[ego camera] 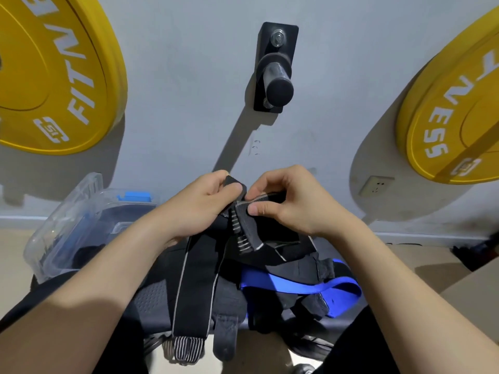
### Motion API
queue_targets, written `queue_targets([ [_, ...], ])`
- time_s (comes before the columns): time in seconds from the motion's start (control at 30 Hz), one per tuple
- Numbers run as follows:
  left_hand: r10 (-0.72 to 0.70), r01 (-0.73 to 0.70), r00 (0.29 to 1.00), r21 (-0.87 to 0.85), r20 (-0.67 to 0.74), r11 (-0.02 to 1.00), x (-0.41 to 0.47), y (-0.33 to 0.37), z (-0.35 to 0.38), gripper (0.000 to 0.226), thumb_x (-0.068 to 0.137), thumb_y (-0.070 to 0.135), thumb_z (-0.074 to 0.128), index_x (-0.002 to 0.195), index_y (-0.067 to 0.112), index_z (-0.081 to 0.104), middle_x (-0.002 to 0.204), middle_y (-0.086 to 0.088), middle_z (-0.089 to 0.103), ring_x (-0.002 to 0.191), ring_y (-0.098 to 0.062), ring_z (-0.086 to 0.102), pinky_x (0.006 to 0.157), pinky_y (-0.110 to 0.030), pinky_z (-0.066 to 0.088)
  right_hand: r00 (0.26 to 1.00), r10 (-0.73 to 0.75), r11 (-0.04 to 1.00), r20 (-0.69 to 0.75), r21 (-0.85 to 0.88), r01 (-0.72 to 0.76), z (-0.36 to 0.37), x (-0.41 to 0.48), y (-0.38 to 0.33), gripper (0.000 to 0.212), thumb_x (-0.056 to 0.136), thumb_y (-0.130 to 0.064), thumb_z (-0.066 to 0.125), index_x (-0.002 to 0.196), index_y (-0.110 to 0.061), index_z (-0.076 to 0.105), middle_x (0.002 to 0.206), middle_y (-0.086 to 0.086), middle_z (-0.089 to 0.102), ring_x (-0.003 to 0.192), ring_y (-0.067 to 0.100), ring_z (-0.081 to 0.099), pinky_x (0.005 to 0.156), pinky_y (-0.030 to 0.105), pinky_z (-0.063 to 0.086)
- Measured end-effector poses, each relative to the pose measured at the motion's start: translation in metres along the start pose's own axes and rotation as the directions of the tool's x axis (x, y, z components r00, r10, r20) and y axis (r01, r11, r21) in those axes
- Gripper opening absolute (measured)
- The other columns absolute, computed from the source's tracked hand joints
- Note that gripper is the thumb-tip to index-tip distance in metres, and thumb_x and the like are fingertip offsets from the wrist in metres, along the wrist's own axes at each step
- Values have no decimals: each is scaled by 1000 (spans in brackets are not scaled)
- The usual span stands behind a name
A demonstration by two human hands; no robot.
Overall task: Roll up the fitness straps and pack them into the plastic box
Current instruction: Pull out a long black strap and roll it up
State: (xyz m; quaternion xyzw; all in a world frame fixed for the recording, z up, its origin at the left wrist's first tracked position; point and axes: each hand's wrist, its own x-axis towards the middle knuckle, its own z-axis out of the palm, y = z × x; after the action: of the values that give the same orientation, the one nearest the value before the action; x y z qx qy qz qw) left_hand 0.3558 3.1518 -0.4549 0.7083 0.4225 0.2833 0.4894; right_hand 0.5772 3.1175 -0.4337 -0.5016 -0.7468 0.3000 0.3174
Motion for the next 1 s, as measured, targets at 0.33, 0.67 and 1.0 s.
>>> queue_targets([
  [0.33,-32,24,997,124,66,992,5,-9,4,33,82,51,88,103,28,76,91,0,82,84,-13,76,86,-44,57,983,120,992,-141,-24,-125,2,12,16,30,82,-20,94,93,-20,66,80,3,74,71,15,66,77,40,57],
  [0.67,-73,9,773,-105,-631,994,14,-11,-8,19,85,30,73,85,11,75,75,3,73,71,-15,62,71,-35,46,746,611,674,264,-668,-315,-19,4,75,22,75,-26,92,84,-20,73,79,-6,75,81,22,74,77,37,63],
  [1.0,-227,83,706,-240,-671,967,7,-16,-12,28,82,22,70,71,2,53,70,-7,50,69,-20,46,66,-37,36,900,266,926,-346,-167,-338,-32,20,82,10,105,-15,57,111,-14,65,97,2,72,89,22,62,76,31,46],
])
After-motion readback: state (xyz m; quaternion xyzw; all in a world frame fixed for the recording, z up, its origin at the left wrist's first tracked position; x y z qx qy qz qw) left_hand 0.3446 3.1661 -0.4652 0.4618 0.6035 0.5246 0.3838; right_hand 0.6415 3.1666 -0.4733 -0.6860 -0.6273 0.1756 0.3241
